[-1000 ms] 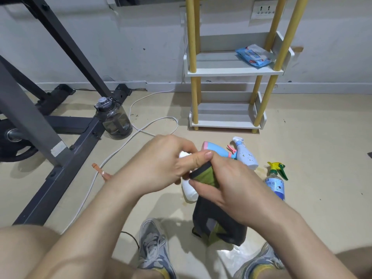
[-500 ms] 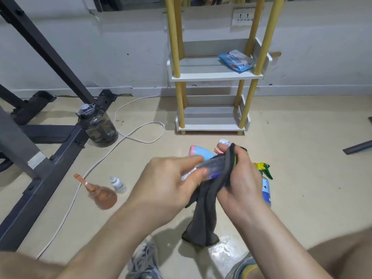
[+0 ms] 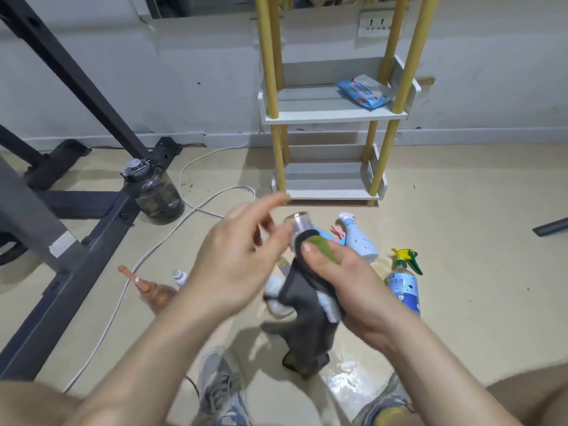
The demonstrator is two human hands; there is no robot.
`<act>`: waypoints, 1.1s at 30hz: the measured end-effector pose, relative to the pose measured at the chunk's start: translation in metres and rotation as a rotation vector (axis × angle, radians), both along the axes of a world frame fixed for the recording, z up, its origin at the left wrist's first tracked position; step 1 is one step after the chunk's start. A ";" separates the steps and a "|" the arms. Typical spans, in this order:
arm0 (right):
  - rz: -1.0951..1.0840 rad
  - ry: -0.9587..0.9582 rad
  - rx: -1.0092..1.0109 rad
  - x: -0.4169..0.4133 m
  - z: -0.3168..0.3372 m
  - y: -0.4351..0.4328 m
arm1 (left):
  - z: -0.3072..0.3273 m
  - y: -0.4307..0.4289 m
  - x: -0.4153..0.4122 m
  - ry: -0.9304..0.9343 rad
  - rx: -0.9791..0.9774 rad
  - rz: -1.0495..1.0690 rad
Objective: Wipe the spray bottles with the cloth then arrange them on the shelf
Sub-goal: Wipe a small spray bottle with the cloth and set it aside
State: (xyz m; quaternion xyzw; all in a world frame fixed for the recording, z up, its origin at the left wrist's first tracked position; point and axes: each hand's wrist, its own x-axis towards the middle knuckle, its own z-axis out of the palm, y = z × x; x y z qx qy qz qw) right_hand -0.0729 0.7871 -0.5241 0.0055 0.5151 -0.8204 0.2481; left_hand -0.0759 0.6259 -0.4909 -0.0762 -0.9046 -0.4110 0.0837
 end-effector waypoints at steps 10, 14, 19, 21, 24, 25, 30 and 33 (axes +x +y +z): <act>0.417 0.451 0.722 -0.001 0.025 0.016 | 0.001 -0.013 -0.007 -0.164 0.021 0.080; 0.347 0.865 1.116 0.007 0.023 0.006 | 0.010 -0.023 -0.010 -0.461 -0.064 0.181; 0.187 0.576 0.676 0.001 0.015 0.009 | 0.011 -0.028 -0.004 -0.447 0.317 -0.128; 0.139 0.300 0.463 -0.002 0.012 0.010 | 0.013 -0.034 0.000 -0.320 0.351 -0.226; 0.030 0.088 0.358 -0.004 0.012 0.013 | 0.013 -0.050 -0.001 -0.284 0.454 -0.281; 0.015 0.151 0.431 -0.005 0.011 0.012 | 0.017 -0.054 0.000 -0.327 0.551 -0.294; -0.076 0.755 0.843 -0.001 0.004 0.006 | 0.012 -0.037 0.000 -0.501 0.220 -0.100; -0.253 0.631 0.732 0.000 0.002 -0.001 | 0.000 -0.025 0.000 -0.334 0.234 -0.093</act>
